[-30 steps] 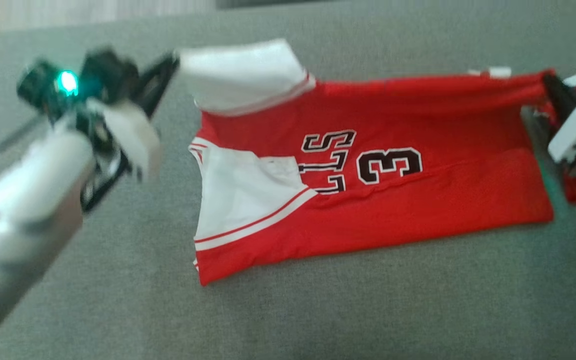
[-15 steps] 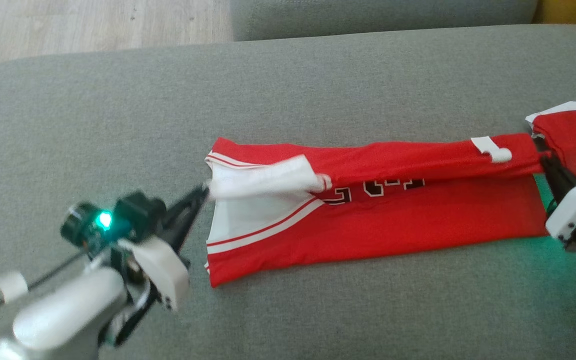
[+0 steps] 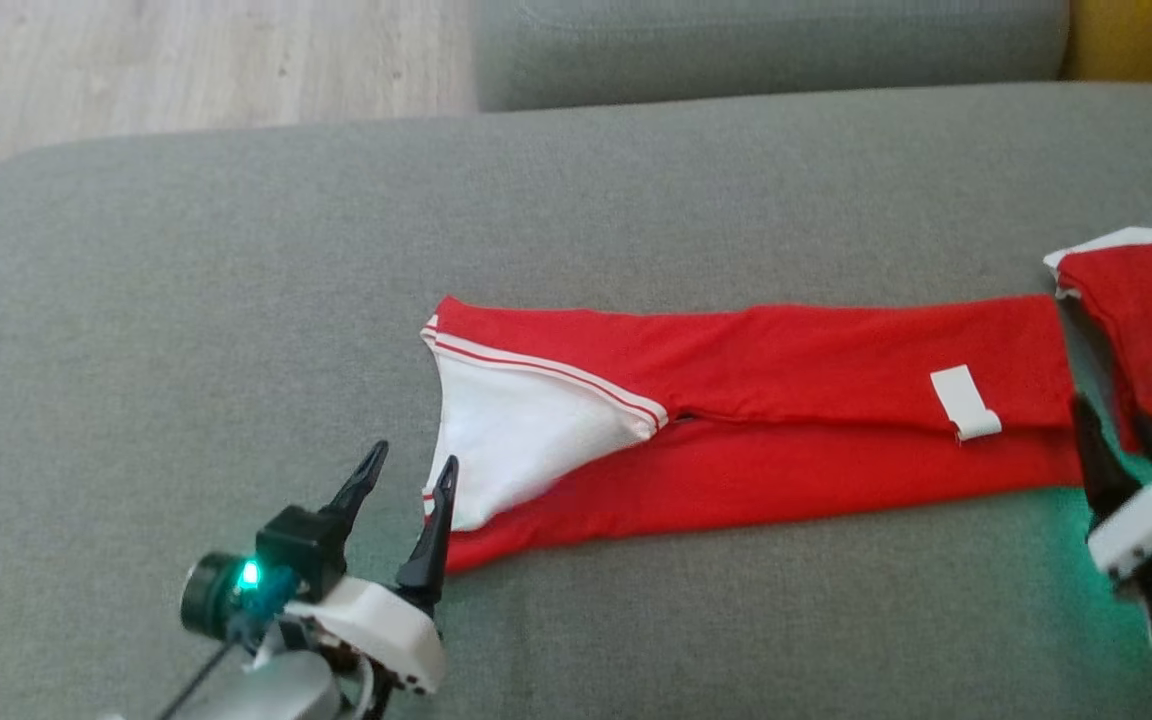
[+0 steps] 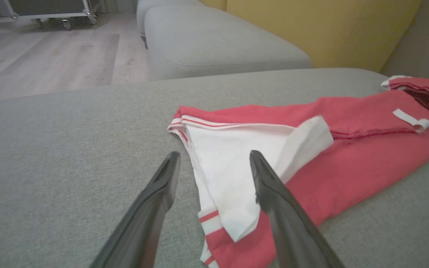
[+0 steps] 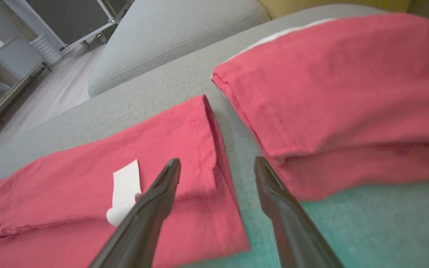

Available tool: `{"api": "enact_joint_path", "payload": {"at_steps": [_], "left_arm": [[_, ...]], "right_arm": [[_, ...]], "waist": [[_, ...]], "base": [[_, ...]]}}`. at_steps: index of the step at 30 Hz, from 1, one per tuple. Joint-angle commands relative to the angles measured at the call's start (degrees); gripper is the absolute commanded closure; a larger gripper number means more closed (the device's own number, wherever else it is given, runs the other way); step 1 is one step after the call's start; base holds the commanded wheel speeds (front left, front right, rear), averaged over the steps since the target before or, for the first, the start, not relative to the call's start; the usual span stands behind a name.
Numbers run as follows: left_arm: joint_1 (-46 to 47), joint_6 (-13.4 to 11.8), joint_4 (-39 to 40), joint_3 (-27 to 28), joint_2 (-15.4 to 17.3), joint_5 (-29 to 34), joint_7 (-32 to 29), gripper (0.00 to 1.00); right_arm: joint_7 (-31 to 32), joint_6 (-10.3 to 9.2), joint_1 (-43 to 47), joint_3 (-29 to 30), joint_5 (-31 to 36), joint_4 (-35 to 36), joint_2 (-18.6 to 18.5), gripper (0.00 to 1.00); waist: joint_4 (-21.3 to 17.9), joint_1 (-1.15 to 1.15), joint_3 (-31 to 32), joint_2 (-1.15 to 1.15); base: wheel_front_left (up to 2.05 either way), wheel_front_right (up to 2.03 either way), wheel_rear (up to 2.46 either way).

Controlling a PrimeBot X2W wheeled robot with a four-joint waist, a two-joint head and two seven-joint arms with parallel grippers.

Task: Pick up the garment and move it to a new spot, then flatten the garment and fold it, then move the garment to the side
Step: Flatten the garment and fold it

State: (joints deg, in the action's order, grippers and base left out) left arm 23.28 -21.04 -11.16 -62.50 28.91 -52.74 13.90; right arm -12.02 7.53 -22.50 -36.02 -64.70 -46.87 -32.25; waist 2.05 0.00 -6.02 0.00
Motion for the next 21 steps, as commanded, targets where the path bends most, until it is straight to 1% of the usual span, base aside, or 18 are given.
{"api": "enact_joint_path", "payload": {"at_steps": [1, 2, 5, 8, 10, 13, 17, 19, 20, 21], "left_arm": [[0.8, -1.0, 0.9, 3.4, 0.7, 0.8, 0.8, 0.00], [-0.4, -2.3, 1.1, 5.3, -0.3, 1.8, 1.0, 0.00], [-5.1, -5.8, 4.3, 13.2, -3.8, 8.4, 1.1, 0.00], [-10.6, -7.8, 7.5, 19.1, -6.9, 16.1, 1.1, 0.00], [-14.0, -7.9, 9.6, 22.6, -9.3, 20.4, 1.1, 0.00], [-17.6, -7.1, 10.4, 24.9, -11.5, 27.1, 1.1, 0.00], [-20.6, -5.7, 10.4, 27.1, -14.2, 33.2, 1.1, 0.00], [-21.7, -5.0, 10.3, 28.4, -15.3, 35.1, 1.1, 0.00], [-22.2, -4.6, 10.2, 28.9, -15.7, 36.1, 1.1, 0.00], [-22.6, -4.4, 10.1, 29.5, -16.0, 36.9, 1.1, 0.00]], "right_arm": [[-1.0, -0.04, 0.7, 0.4, -0.5, 1.3, -1.2, 0.00], [-1.5, -0.04, 1.6, 1.5, -0.9, 1.6, -1.0, 0.00], [-2.4, -0.04, 3.3, 4.5, -1.0, 1.2, -0.3, 0.00], [-2.7, -0.04, 3.3, 6.9, -0.3, -0.4, 0.9, 0.00], [-2.7, -0.04, 2.8, 7.9, 0.5, -1.9, 1.5, 0.00], [-1.9, -0.04, 1.5, 8.9, 0.9, -5.5, 2.6, 0.00], [0.2, -0.04, -0.3, 9.0, 2.6, -12.7, 3.8, 0.00], [2.2, -0.04, -0.5, 8.4, 3.0, -14.8, 5.0, 0.00], [3.7, -0.04, -0.3, 8.1, 2.8, -15.3, 5.7, 0.09], [4.8, -0.04, -0.1, 8.0, 2.4, -15.4, 6.3, 0.31]], "waist": [[0.4, 0.00, 0.7, 0.00], [0.5, 0.00, 1.0, 0.00], [1.3, 0.00, 1.6, 0.00], [2.5, 0.00, 1.9, 0.00], [3.6, 0.00, 2.0, 0.00], [5.2, 0.00, 2.0, 0.00], [7.1, 0.00, 2.2, 0.00], [7.8, 0.00, 2.5, 0.00], [8.0, 0.00, 2.6, 0.00], [8.1, 0.00, 2.7, 0.00]], "base": [[0.00, 0.00, 0.00], [0.00, 0.00, 0.00], [0.00, 0.00, 0.00], [0.00, 0.00, 0.00], [0.00, 0.00, 0.00], [0.00, 0.00, 0.00], [0.00, 0.00, 0.00], [0.00, 0.00, 0.00], [0.00, 0.00, 0.00], [0.00, 0.00, 0.00]]}}
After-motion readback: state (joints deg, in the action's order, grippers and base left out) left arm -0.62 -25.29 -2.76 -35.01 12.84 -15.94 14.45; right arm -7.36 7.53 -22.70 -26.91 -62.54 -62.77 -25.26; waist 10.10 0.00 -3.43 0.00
